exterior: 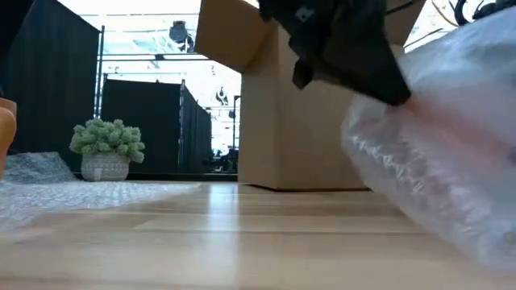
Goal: Wrap mug
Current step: Wrap the pink mug with bubble wrap
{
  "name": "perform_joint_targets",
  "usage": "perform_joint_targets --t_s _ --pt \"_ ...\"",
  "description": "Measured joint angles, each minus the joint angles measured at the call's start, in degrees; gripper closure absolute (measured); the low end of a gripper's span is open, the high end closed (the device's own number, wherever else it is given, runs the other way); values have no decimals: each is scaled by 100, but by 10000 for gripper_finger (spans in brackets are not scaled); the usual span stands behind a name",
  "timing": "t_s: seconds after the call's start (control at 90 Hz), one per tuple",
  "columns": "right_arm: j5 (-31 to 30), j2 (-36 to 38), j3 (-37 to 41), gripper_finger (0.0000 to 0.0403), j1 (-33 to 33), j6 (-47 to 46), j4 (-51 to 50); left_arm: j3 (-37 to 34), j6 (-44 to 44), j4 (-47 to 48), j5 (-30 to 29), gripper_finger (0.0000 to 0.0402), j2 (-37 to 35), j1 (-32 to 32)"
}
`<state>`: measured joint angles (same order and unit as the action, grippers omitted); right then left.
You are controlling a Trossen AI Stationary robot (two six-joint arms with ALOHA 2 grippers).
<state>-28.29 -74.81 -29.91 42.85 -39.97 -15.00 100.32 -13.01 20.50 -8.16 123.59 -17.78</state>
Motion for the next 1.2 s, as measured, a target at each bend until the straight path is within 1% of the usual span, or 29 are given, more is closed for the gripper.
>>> perform_joint_targets --t_s 0.122,0.211,0.556,0.711,0.778,0.867,1.044,1.122,1.2 --pt "7 -2 0 145 0 7 -9 341 162 -47 0 375 0 0" --pt "6 -2 0 145 -2 -5 -9 444 315 -44 -24 375 0 30" --pt "-3 -2 0 145 -2 -31 28 445 452 -23 -31 375 0 210" --pt "-7 -2 0 145 -2 -31 26 441 651 -244 126 375 251 241" --pt "-6 -2 0 145 -2 -31 26 441 650 -392 256 375 426 241" --pt "-4 -2 0 145 0 -31 26 444 587 -410 258 375 612 260" --pt "6 -2 0 145 0 -21 14 469 241 -211 269 375 706 327" --pt "193 -2 -30 145 -2 15 -101 469 128 -116 278 375 706 346" --pt "515 12 -242 145 -2 -104 -664 464 130 -146 278 375 710 364"
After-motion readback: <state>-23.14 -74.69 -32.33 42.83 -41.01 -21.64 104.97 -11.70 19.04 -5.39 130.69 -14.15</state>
